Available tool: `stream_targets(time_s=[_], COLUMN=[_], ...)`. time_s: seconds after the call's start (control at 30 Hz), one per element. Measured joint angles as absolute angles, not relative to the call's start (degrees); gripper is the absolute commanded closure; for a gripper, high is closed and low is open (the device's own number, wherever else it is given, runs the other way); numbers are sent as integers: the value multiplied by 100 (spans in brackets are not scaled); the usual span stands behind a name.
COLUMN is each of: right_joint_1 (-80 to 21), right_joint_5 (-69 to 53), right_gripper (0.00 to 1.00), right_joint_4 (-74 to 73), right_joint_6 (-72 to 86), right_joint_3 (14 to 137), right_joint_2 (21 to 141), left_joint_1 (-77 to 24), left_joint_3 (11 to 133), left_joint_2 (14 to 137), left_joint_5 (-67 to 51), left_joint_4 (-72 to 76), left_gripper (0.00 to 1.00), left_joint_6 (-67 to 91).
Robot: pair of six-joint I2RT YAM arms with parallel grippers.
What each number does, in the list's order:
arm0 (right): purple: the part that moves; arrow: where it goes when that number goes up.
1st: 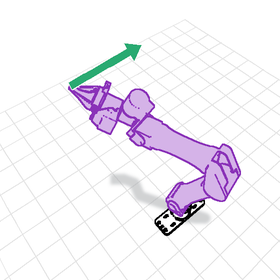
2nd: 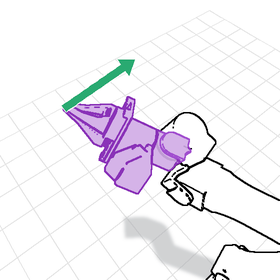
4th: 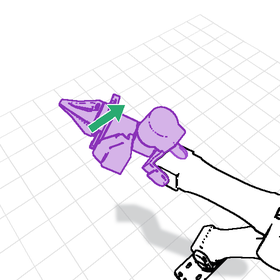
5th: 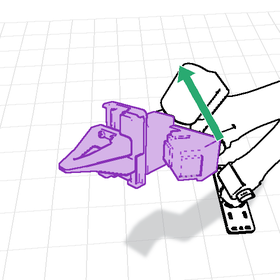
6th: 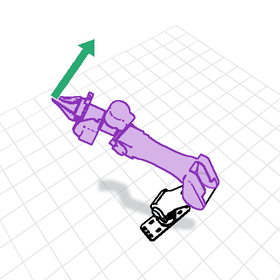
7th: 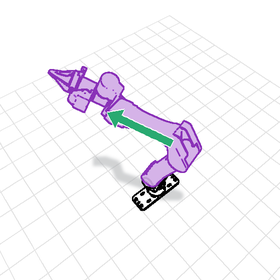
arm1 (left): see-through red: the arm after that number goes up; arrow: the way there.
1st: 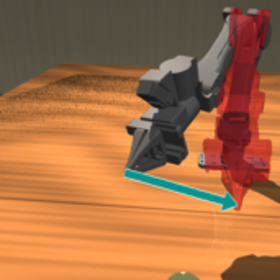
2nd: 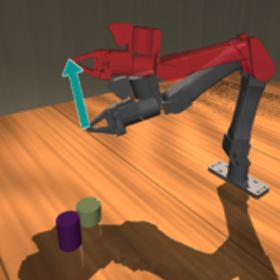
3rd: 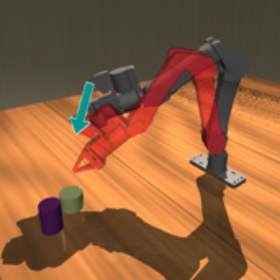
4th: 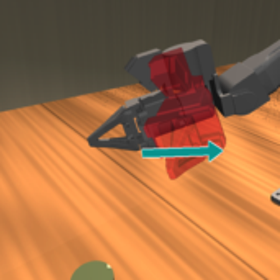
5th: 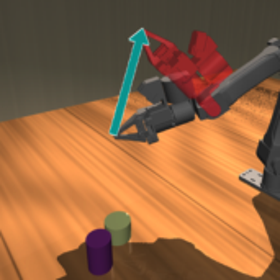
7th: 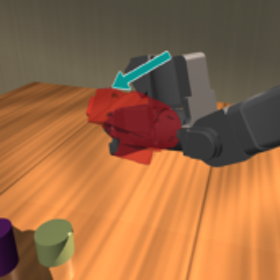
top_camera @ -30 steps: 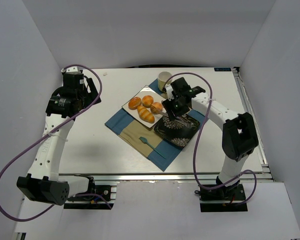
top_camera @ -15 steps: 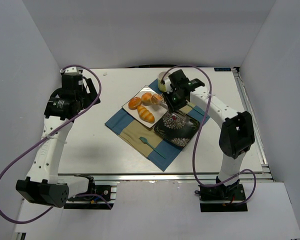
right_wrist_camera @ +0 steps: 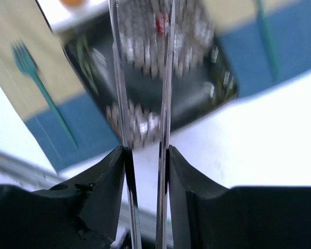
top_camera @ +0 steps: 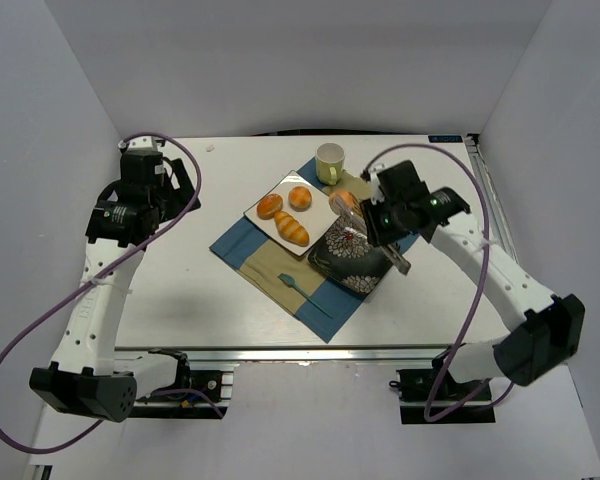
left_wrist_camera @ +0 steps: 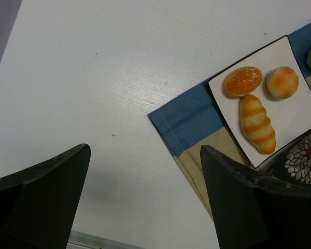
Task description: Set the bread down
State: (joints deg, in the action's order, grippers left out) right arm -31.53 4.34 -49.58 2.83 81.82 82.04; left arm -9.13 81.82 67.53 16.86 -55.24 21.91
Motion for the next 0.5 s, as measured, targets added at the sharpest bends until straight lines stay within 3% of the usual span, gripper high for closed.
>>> stream_targets(time_s=[0.27, 0.43, 0.5], right_joint_1=[-3153, -3153, -3153], right_joint_5=[412, 412, 412], right_gripper=[59, 58, 53], right_joint_4=[-4969, -4807, -4766], right_joint_6=[709, 812, 854], right_joint_3=[6364, 5889, 5795], right_joint_2=[7406, 7393, 7413], left_joint_1=[-915, -937, -952], left_joint_3=[7955, 7918, 7918], left_joint_2=[6654, 6654, 6654], left_joint_5=[1448, 1372, 1365], left_joint_4=[-5433, -5404, -5393], left_gripper=[2, 2, 2], left_joint_6=[2255, 2296, 2298])
